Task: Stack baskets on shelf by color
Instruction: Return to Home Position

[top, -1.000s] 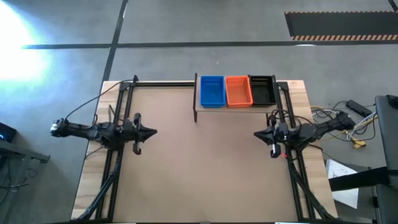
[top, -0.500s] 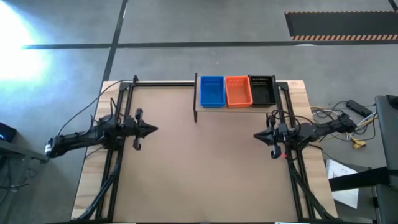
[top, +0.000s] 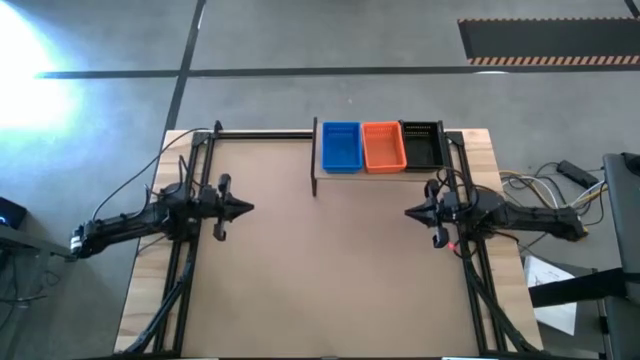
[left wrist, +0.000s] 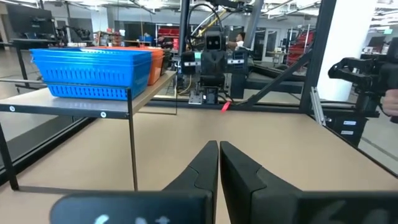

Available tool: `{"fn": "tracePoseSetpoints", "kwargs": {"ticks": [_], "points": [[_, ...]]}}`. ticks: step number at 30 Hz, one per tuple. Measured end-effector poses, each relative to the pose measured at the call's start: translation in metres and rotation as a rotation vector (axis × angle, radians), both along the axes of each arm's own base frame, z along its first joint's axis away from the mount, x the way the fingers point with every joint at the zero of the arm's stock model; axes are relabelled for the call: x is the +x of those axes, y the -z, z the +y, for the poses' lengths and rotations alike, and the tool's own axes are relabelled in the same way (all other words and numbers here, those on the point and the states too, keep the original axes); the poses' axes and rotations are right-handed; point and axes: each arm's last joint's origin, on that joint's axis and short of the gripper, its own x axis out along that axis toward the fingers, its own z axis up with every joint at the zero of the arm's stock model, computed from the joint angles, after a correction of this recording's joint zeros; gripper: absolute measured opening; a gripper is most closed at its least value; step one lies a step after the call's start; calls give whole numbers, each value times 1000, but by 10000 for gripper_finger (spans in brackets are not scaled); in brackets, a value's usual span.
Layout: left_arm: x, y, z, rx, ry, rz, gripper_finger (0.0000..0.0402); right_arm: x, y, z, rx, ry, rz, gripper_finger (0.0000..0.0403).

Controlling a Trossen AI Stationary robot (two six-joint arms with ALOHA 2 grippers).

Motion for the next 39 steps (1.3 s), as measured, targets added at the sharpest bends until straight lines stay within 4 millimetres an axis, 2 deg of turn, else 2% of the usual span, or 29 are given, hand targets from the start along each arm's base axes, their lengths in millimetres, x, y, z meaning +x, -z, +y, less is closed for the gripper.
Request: {"fn": "tracePoseSetpoints", "kwargs": {"ticks": [39], "points": [[3, 0, 1, -3, -3, 11, 0, 2, 2, -3, 28, -2, 27, 9]]}}
